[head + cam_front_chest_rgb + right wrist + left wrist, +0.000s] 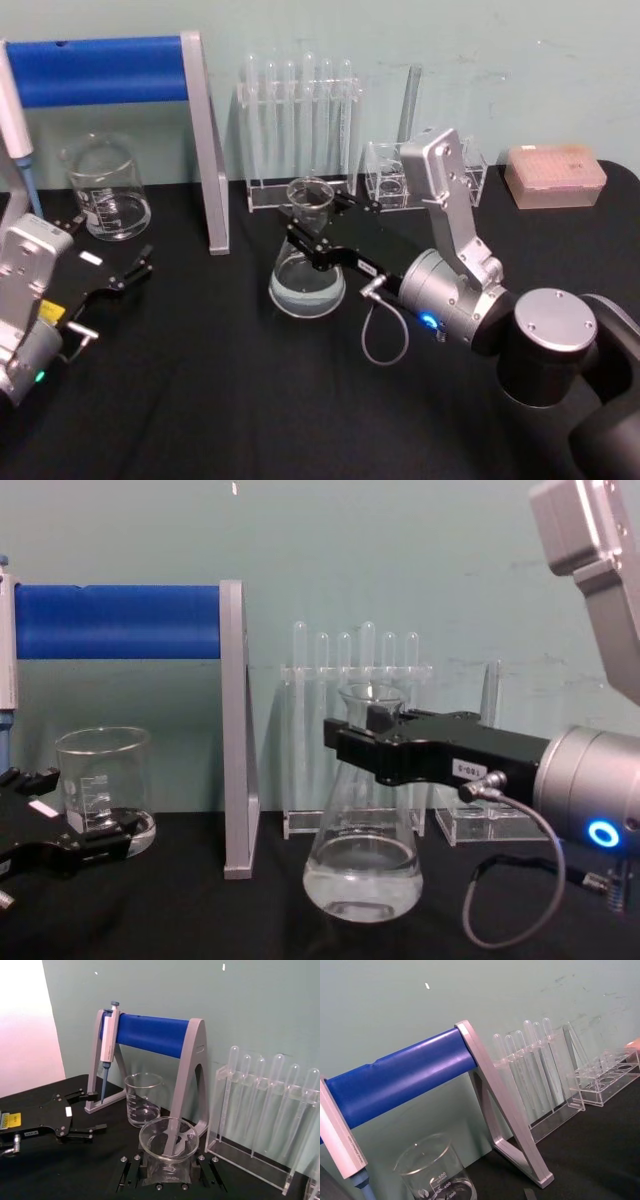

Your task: Grasp the erlenmeyer flask with one hand, shake it three times, then place it back.

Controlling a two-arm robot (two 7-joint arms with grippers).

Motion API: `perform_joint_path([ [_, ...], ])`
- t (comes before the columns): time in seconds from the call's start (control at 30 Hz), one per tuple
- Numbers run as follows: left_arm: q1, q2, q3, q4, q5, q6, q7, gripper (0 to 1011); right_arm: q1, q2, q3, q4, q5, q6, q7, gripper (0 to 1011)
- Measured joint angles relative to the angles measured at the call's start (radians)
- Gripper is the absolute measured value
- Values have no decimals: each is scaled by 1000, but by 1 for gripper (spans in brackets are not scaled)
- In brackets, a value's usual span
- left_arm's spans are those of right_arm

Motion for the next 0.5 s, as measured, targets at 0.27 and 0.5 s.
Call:
perform_joint_path([
  [0.27,0,0,0,0,0,0,0,1001,-3,0,16,0,-2,0,-5,449],
  [0.5,0,0,0,0,0,0,0,1001,-16,14,71,-8,-1,-1,-38,449],
])
